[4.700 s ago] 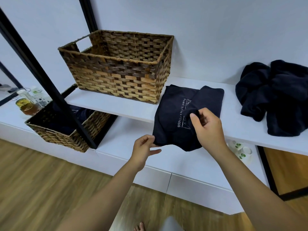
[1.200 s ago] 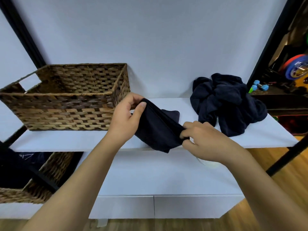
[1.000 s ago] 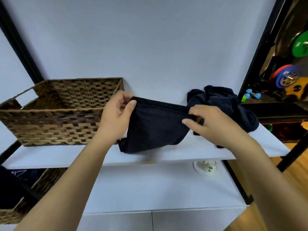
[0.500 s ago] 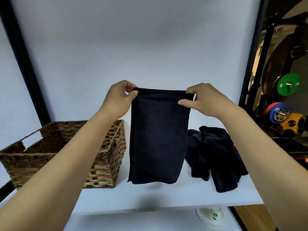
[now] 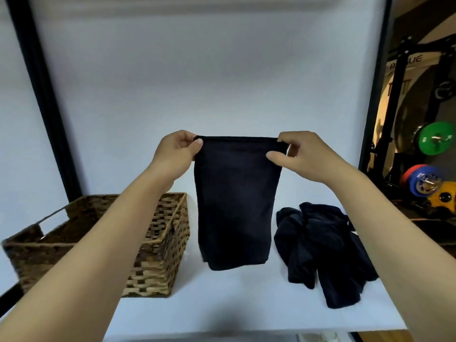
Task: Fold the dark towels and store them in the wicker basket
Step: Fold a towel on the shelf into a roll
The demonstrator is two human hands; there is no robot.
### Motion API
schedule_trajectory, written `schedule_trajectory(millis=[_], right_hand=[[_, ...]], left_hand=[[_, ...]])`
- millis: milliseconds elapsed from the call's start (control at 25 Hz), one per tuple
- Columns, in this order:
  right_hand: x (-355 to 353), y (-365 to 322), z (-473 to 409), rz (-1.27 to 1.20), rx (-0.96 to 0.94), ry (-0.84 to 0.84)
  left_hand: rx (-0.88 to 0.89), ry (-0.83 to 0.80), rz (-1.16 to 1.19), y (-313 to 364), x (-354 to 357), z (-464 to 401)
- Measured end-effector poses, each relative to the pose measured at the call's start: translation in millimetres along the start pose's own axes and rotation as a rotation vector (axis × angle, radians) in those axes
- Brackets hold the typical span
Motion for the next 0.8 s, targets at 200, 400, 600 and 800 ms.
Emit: schedule_trajectory(millis=[200, 400, 600, 800], right_hand=[[-6, 7, -3, -0.137, 0.029, 0.088], [8, 10, 13, -0.206, 0.108, -0.186], [31, 35, 27, -0.334, 0.317, -0.235], [78, 76, 9, -0.696, 0.526, 0.06]], left_hand=[[0.008, -0.025, 0.012, 2, 7, 6], [0.035, -0.128, -0.065, -3, 10, 23], [-0.23, -0.228, -0.036, -39, 15, 15], [-0.371, -0.248, 0.1, -66, 42, -23]])
Point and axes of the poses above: each hand's wrist, its own z-axis away from the middle knuckle, its own x-axis out of the palm, y = z × x, the point moved 9 cm from there along -z, towards the middle knuckle, and after that the axes turned 13 degrees about -x, right-handed, at the moved point
